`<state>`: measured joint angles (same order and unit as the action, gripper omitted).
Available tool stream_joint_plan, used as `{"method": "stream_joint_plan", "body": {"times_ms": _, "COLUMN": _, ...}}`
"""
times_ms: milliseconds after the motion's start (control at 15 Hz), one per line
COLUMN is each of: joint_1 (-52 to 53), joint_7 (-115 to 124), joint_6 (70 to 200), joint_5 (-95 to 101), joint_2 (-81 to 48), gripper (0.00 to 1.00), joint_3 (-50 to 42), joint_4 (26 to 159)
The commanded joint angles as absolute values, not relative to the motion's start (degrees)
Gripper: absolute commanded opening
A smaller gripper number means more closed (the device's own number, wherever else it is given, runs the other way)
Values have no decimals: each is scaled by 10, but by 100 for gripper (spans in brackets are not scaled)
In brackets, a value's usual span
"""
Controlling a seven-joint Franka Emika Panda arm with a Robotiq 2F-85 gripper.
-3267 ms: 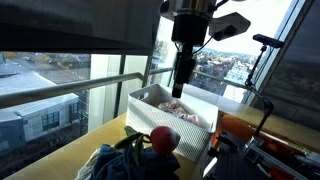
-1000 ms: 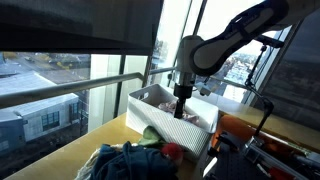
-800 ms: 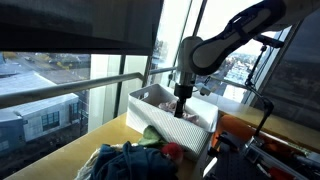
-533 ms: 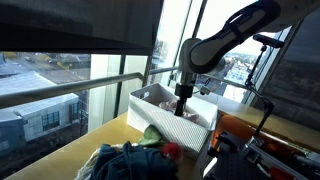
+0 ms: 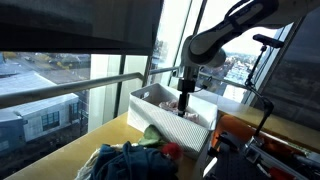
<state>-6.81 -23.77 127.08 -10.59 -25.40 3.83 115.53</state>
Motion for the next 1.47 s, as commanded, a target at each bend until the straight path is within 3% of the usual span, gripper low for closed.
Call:
{"method": "stream_joint_plan", "body": {"times_ms": 0, "joint_1": -84, "joint_7": -257, "joint_6": 1254, "joint_5": -126, "joint_2": -254, "gripper": 100, "joint_3": 44, "joint_4": 1150}}
{"method": "stream_joint_plan", "body": {"times_ms": 800, "joint_1": -83, "joint_7": -268, "joint_6": 1291, "joint_5": -123, "joint_2": -335, "gripper": 100, "joint_3": 66, "joint_4": 1165}}
{"method": "stream_joint_plan", "body": {"times_ms": 867, "joint_1": -80, "joint_7": -266, "joint_6": 1296, "joint_5": -120, "joint_2": -340, "gripper": 75, "joint_3": 68, "joint_4": 1169}}
{"method": "stream_joint_plan", "body": {"times_ms": 1000, "joint_1": -77, "joint_7": -268, "joint_6": 1307, "joint_5": -109, "joint_2": -339, "gripper": 68, "joint_3": 66, "joint_4": 1181}}
{"method": "stream_joint_plan", "body": {"times_ms": 1400, "joint_1": -82, "joint_7": -258, "joint_6": 1309, "joint_5": -83, "joint_2": -270, "gripper": 21, "joint_3": 44, "joint_4": 1226}}
